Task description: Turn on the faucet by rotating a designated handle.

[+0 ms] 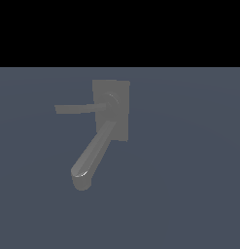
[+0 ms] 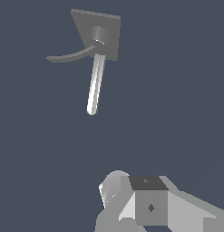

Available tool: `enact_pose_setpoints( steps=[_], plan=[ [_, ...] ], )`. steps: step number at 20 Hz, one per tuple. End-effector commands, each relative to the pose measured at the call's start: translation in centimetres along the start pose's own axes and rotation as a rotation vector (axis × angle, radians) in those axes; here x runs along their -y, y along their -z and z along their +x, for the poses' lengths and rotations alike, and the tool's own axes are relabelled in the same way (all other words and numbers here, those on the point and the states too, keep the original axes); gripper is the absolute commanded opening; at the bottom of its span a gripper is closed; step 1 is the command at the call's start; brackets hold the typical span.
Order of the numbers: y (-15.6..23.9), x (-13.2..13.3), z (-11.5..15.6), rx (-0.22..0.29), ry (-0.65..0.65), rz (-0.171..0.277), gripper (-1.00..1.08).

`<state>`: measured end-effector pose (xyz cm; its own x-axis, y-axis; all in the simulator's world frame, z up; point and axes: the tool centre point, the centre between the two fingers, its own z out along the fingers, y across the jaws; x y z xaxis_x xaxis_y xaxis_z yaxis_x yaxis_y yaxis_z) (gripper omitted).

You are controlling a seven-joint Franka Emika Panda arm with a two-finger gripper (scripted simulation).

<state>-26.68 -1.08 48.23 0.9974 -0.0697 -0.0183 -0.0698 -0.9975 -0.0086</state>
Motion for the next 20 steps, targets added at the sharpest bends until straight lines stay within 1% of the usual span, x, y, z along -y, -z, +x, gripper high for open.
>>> enact_pose_setpoints(
  steps=[1,6,12,16,20],
  plan=[
    [0.0,0.0,0.0,0.0,0.0,0.0,-1.0],
    [0.1,0.1,0.0,-0.007,-0.007,-0.014,-1.0],
    [-0.1,-0.1,0.4,-0.006,-0.008,-0.061,-1.0],
    [-0.8,-0.7,1.0,0.015,0.011,-0.103,-1.0],
    [-1.7,-1.4,1.8,0.041,0.038,-0.166,-1.0]
  ],
)
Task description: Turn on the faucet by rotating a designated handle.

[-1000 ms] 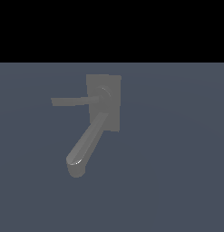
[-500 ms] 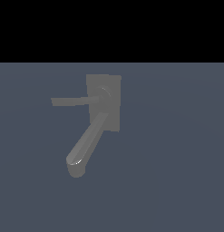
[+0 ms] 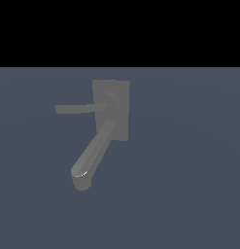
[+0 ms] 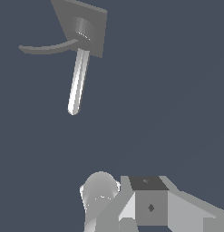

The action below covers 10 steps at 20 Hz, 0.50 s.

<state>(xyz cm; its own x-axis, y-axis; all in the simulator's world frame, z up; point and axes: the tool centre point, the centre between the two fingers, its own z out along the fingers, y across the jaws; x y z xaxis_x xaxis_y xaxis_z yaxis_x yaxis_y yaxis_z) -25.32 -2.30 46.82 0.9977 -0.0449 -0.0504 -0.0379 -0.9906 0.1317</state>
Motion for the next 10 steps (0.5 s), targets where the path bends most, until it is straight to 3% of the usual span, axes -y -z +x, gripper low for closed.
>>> enact_pose_setpoints(
  steps=[1,10],
  plan=[
    [-0.7,-0.4,0.6,0.018,0.02,-0.043,-1.0],
    [-3.6,-2.2,3.4,0.094,0.133,-0.258,-1.0]
  ],
)
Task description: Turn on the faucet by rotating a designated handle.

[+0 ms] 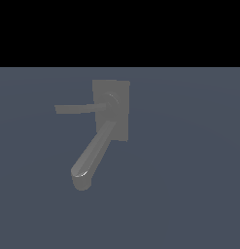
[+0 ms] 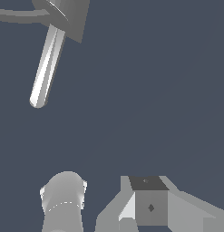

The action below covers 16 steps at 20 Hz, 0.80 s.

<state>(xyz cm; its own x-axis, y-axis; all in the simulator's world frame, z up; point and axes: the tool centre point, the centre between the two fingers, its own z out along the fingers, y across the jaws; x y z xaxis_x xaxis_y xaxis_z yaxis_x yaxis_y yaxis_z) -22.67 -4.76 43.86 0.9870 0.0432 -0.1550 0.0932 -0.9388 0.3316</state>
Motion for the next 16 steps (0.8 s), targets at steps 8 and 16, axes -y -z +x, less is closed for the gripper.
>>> enact_pose_setpoints(
  steps=[8,16],
  plan=[
    [-2.3,-1.0,3.0,0.059,0.122,-0.204,-1.0],
    [-3.2,-1.2,4.3,0.084,0.181,-0.291,-1.0]
  ],
)
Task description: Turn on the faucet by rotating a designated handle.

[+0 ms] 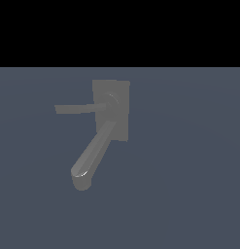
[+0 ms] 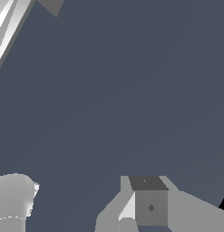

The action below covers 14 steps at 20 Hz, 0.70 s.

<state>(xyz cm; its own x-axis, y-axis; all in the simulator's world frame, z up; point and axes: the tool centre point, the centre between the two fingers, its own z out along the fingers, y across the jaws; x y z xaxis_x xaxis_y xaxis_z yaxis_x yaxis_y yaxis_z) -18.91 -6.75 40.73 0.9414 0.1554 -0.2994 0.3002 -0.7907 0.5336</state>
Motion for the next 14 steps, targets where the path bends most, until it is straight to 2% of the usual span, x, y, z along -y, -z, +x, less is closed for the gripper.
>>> enact_pose_setpoints(
  steps=[1,7,14],
  plan=[
    [-0.2,-0.1,0.3,0.005,0.013,-0.02,-1.0],
    [0.5,-0.5,0.6,-0.018,0.008,-0.052,-1.0],
    [3.0,-1.9,0.7,-0.101,-0.034,-0.126,-1.0]
  ],
)
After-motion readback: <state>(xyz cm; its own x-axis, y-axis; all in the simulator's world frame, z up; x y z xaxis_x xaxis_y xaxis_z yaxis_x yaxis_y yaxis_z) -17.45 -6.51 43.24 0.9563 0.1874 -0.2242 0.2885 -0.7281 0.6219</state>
